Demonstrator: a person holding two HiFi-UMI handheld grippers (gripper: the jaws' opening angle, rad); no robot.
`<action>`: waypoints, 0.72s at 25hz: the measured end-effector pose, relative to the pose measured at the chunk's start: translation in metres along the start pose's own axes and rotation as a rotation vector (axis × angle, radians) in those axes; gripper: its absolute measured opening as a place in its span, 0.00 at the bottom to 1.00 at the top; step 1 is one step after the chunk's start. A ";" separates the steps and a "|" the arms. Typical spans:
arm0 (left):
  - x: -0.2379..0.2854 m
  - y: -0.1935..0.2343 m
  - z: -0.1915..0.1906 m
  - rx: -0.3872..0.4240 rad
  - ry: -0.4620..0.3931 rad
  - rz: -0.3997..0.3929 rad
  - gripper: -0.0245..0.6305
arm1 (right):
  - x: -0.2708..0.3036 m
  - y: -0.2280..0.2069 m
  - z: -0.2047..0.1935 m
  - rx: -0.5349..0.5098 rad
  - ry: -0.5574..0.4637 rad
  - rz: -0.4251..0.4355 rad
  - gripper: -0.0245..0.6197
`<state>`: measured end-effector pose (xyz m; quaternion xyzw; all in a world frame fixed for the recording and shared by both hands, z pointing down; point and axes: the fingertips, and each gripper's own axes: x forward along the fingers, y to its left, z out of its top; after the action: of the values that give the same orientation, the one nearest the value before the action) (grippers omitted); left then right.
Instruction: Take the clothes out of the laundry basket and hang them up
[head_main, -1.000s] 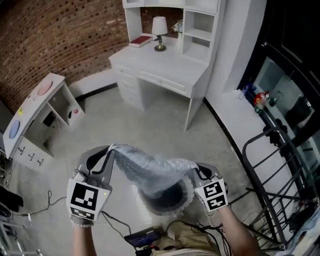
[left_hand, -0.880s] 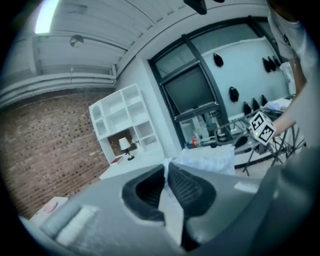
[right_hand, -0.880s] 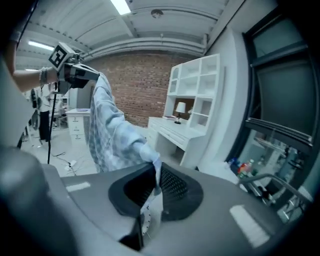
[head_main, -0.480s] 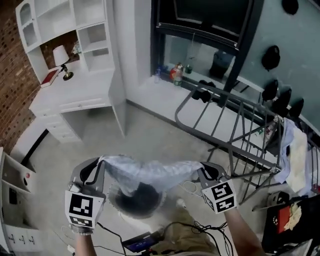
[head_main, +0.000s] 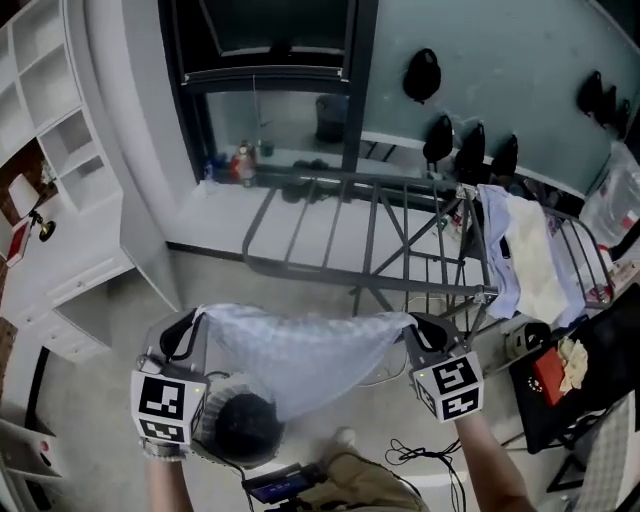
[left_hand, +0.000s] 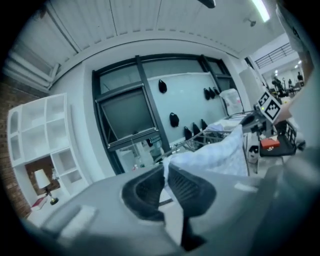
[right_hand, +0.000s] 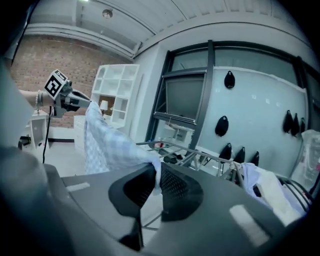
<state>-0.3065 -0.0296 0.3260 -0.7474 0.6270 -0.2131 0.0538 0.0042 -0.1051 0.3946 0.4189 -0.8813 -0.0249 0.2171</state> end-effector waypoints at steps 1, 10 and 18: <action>0.012 -0.007 0.007 0.008 -0.005 -0.014 0.07 | -0.003 -0.013 -0.003 0.004 -0.001 -0.018 0.07; 0.098 -0.047 0.082 0.078 -0.084 -0.044 0.07 | -0.024 -0.122 0.002 0.016 -0.071 -0.133 0.07; 0.155 -0.046 0.127 0.123 -0.126 -0.038 0.07 | -0.015 -0.193 0.032 -0.064 -0.121 -0.193 0.07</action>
<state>-0.1965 -0.1930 0.2664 -0.7664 0.5937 -0.2049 0.1351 0.1398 -0.2232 0.3171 0.4925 -0.8471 -0.0993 0.1734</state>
